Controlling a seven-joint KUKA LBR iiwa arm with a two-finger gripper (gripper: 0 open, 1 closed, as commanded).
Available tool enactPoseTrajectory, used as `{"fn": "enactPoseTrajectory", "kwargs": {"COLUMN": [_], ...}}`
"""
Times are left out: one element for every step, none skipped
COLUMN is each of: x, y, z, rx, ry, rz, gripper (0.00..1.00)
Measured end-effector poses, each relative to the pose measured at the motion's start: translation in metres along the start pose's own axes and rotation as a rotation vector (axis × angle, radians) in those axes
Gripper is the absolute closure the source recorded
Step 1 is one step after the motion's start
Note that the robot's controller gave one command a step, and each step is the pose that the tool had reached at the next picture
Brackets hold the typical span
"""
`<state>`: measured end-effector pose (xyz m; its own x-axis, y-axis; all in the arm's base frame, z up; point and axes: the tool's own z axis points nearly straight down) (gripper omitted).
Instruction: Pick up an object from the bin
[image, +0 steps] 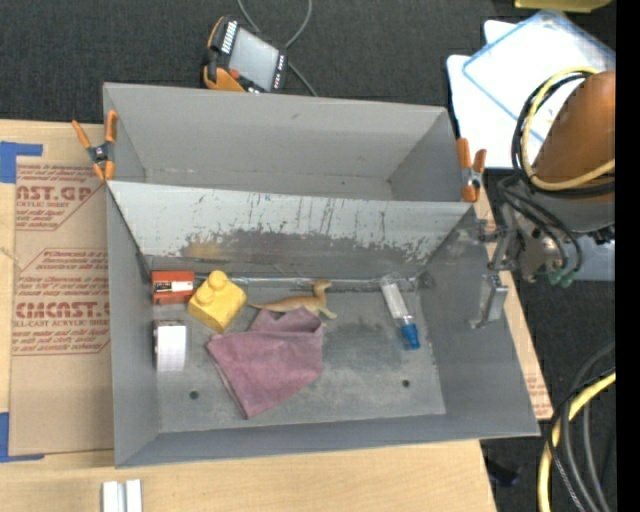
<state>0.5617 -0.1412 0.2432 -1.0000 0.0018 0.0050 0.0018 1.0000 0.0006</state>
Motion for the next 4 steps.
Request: {"fn": "enactPoseTrajectory", "kwargs": {"x": [-0.002,-0.025,-0.029,-0.025], "y": [0.001,0.004,-0.004,0.019], "z": [-0.004,0.136,0.085,0.144], "rx": [0.002,0.0,0.001,-0.002], "ry": [-0.008,-0.012,-0.022,-0.009], "rz": [-0.002,0.146,0.256,0.308], "gripper": [0.0,0.0,0.0,0.0]}}
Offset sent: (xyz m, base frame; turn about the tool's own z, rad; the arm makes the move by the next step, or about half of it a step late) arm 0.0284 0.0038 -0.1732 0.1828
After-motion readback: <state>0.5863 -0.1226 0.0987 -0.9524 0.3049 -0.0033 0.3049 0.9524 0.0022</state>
